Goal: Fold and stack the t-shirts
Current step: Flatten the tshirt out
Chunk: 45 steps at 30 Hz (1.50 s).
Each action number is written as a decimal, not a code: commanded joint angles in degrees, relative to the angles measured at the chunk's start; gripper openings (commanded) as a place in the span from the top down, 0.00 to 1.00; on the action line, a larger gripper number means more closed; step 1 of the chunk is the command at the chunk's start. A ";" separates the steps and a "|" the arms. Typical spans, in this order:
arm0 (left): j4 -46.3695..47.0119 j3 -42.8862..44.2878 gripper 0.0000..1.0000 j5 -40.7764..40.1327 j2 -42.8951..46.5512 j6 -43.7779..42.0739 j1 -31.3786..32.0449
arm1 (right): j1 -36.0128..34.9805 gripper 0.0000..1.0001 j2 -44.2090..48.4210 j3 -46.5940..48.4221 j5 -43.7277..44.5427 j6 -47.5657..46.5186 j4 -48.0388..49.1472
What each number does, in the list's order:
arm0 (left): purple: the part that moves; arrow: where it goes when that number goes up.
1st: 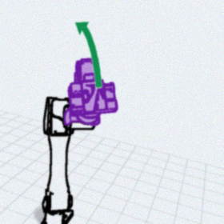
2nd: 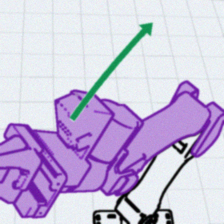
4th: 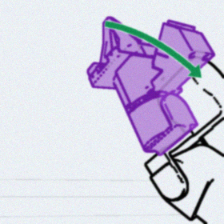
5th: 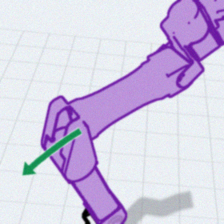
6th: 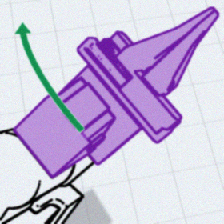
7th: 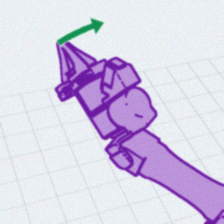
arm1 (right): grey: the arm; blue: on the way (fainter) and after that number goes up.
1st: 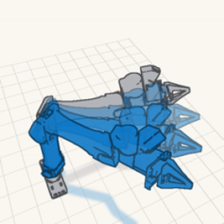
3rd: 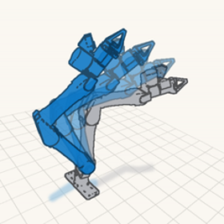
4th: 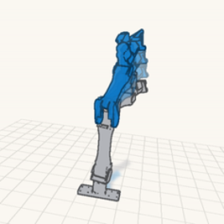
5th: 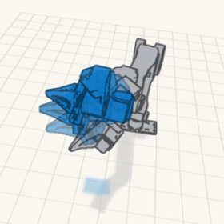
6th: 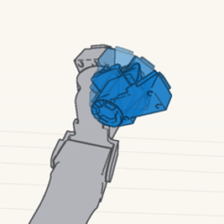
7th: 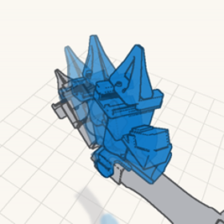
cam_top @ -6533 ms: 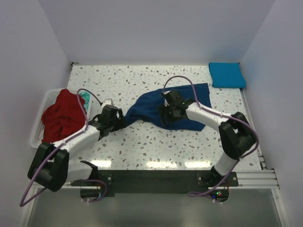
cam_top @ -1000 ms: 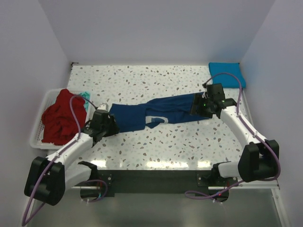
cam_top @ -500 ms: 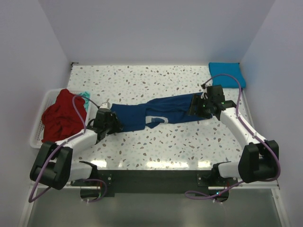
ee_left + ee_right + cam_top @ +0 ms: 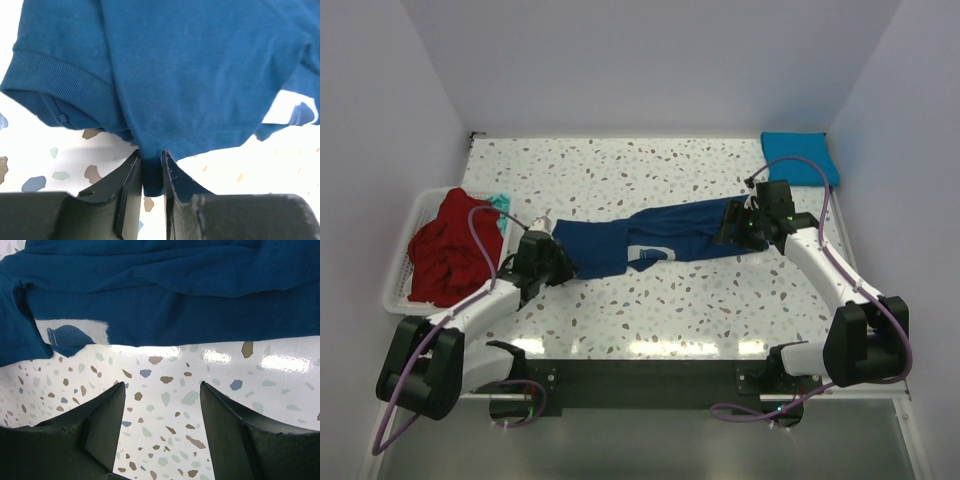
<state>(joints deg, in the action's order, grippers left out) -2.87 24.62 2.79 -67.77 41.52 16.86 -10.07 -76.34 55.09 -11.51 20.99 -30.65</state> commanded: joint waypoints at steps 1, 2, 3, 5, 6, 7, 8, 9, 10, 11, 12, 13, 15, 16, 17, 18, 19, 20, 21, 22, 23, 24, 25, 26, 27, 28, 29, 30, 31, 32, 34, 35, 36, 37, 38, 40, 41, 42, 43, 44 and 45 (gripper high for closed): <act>1.64 -0.19 0.75 0.64 1.76 1.55 -0.43 | 0.22 0.35 0.40 -0.16 0.17 0.28 2.44; 2.08 -0.19 0.75 0.64 1.76 1.72 -0.34 | 0.13 0.35 0.31 -0.16 0.17 0.28 2.53; 2.08 -0.28 0.74 0.47 1.67 1.99 -0.43 | 0.13 0.35 0.40 -0.25 0.17 0.28 2.62; 4.45 -0.54 0.73 -0.15 1.85 2.86 -0.43 | 0.22 0.35 0.48 -0.42 0.34 0.28 2.53; 4.54 -0.54 0.73 -0.50 2.02 3.65 -0.43 | 0.13 0.35 0.66 -0.42 0.43 0.19 2.44; 4.54 -0.71 0.73 -1.11 2.63 4.18 -0.34 | 0.13 0.35 0.75 -0.51 0.52 0.28 2.35; 4.63 -1.15 0.73 -1.46 3.08 4.62 -0.34 | 0.13 0.35 0.92 -0.68 0.52 0.19 2.27; 4.89 -1.50 0.73 -1.82 3.69 5.06 -0.34 | 0.22 0.35 1.10 -0.77 0.61 0.10 2.18; 5.33 -2.12 0.72 -2.25 4.65 5.93 -0.51 | 0.13 0.35 1.45 -1.04 0.70 0.10 2.18; 6.55 -3.17 0.71 -2.26 5.01 6.12 -0.43 | 0.13 0.35 1.54 -1.21 0.78 0.10 2.18; 7.26 -3.52 0.71 -2.26 5.27 6.47 -0.43 | 0.13 0.35 1.54 -1.30 0.79 0.01 2.18; 8.14 -4.05 0.71 -1.74 5.02 6.65 -0.43 | 0.13 0.35 1.54 -1.48 0.87 0.01 2.00; 9.81 -4.84 0.71 -1.56 4.23 7.26 -0.43 | 0.22 0.35 1.45 -1.74 0.79 0.01 2.26; 9.99 -4.93 0.71 -1.47 3.00 7.26 -0.43 | 0.13 0.35 1.45 -1.91 0.87 0.10 2.35; 10.25 -4.85 0.70 -1.64 2.38 7.18 -0.43 | 0.22 0.35 1.54 -2.00 0.87 0.10 2.61; 10.52 -4.76 0.70 -1.56 1.77 7.35 -0.43 | 0.22 0.35 1.45 -2.09 0.96 0.10 2.79; 10.87 -4.85 0.70 -1.73 0.89 7.26 -0.43 | 0.13 0.35 1.54 -2.44 1.13 0.19 3.05; 11.83 -4.93 0.70 -1.82 0.71 7.26 -0.43 | 0.22 0.35 1.45 -2.62 1.40 0.01 3.14; 12.27 -5.02 0.70 -1.91 0.53 7.26 -0.43 | 0.22 0.35 1.37 -2.79 1.66 0.01 3.23; 13.15 -5.11 0.70 -2.08 0.53 7.18 -0.43 | 0.22 0.35 1.36 -2.97 2.10 -0.07 3.41; 13.51 -5.11 0.71 -2.17 0.62 7.09 -0.43 | 0.13 0.35 1.36 -2.97 2.54 0.01 3.41; 13.68 -4.85 0.74 -2.08 0.62 7.00 -0.43 | 0.13 0.35 1.36 -3.15 4.46 0.01 3.50; 13.68 -4.41 0.77 -2.00 0.71 7.00 -0.43 | 0.13 0.35 1.36 -3.06 5.61 0.10 3.67; 13.25 -3.97 0.81 -1.73 0.79 6.74 -0.43 | 0.13 0.35 1.10 -2.97 7.10 0.19 3.85; 12.81 -3.45 0.90 -1.38 1.32 6.30 -0.43 | 0.31 0.35 0.40 -2.19 9.55 0.54 3.67; 11.33 -2.22 0.94 -1.03 1.67 6.03 -0.43 | 0.31 0.35 -0.04 -1.66 10.97 0.80 3.06; 10.27 -1.43 0.98 -0.94 2.20 5.86 -0.43 | 0.40 0.35 -0.48 -1.13 11.42 1.15 3.06; 9.30 -0.72 1.00 -1.03 3.42 5.25 -0.43 | 0.57 0.35 -1.09 -0.52 13.60 2.29 3.14; 7.29 0.76 1.00 -1.38 4.21 4.89 -0.43 | 1.36 0.35 -1.36 -0.42 13.96 3.17 4.28; 6.40 1.47 1.00 -1.64 4.83 4.63 -0.34 | 1.97 0.35 -1.53 -0.42 13.88 4.31 4.98; 4.03 3.58 1.00 -2.26 6.59 3.57 -0.43 | 4.07 0.35 -2.32 -0.86 11.70 8.61 8.31; 3.32 4.37 1.00 -2.35 6.86 3.14 -0.43 | 4.78 0.35 -2.67 -1.12 11.68 10.19 9.64; 3.05 5.08 1.00 -2.26 7.21 2.26 -0.43 | 5.31 0.35 -3.03 -2.00 10.12 13.51 11.21; 0.96 6.30 1.00 -1.82 7.21 1.82 -0.43 | 6.36 0.36 -3.64 -2.44 8.36 15.29 14.80; 0.51 6.75 1.00 -1.73 7.21 1.46 -0.43 | 6.90 0.36 -4.17 -2.97 7.65 16.96 16.57; -0.46 7.80 1.00 -1.29 7.12 0.76 -0.34 | 7.69 0.36 -4.96 -4.28 6.68 21.53 21.92; -0.64 8.07 1.00 -1.21 7.12 0.67 -0.43 | 7.87 0.36 -6.27 -4.72 5.98 22.94 23.69; -0.73 8.07 1.00 -1.20 7.21 0.50 -0.43 | 8.04 0.36 -6.98 -5.43 5.97 25.82 25.19; -0.90 8.33 1.00 -1.03 7.21 0.49 -0.34 | 8.30 0.36 -7.94 -5.69 5.71 27.16 27.38; -0.99 8.25 1.00 -0.85 7.30 0.49 -0.34 | 8.39 0.36 -9.43 -5.87 5.10 28.48 28.36; -1.17 8.25 1.00 -0.68 7.30 0.58 -0.34 | 8.40 0.36 -10.32 -6.39 5.00 30.84 29.24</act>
<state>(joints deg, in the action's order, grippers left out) -2.37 31.09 1.52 -61.25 43.72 16.86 -1.87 -84.18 50.09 -4.71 42.89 -10.13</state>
